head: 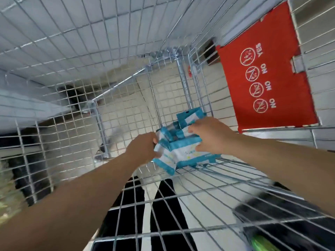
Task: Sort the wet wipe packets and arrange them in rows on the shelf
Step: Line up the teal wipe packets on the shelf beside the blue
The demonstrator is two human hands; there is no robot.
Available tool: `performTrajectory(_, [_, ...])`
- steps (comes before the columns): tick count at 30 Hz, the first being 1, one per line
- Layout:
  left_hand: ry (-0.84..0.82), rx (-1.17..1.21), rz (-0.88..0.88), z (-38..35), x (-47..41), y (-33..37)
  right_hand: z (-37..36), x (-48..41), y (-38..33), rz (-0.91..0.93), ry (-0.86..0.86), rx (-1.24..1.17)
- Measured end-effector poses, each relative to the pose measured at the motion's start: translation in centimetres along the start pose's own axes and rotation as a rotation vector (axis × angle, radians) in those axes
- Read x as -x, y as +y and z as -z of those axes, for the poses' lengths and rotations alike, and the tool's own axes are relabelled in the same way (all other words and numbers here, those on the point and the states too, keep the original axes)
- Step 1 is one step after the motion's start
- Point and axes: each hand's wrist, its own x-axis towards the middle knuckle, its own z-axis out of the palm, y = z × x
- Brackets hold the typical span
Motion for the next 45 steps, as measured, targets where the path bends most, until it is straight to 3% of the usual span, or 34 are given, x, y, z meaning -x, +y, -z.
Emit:
performTrajectory(6, [0.058, 0.033, -0.003, 2.0, 0.4, -1.6, -0.6, 0.7, 1.8, -0.1, -0.044, -0.149])
performTrajectory(12, [0.11, 0.177, -0.058, 1.5, 0.3, -0.3, -1.2, 1.9, 3.0, -0.313, 0.082, -0.465])
performTrajectory(16, [0.189, 0.096, -0.064, 0.7, 0.2, 0.6, -2.2, 1.6, 1.8, -0.404, 0.173, -0.648])
performTrajectory(21, [0.082, 0.125, -0.015, 1.9, 0.9, -1.5, -2.9, 0.2, -0.8, -0.436, 0.283, -0.636])
performTrajectory(26, [0.008, 0.02, 0.027, 3.1, 1.2, -3.5, -3.4, -1.2, -3.2, -0.427, 0.241, -0.681])
performTrajectory(33, [0.053, 0.091, 0.016, 8.3, 3.9, -4.4, 2.2, -0.3, -4.4, -0.412, 0.313, -0.81])
performTrajectory(39, [0.216, 0.328, 0.024, 14.4, 11.1, -3.1, 11.2, 2.9, -7.5, -0.353, 0.564, -0.945])
performTrajectory(45, [0.443, 0.833, -0.007, 17.4, 21.3, -2.0, 18.7, 9.5, -12.7, -0.162, 0.737, -0.942])
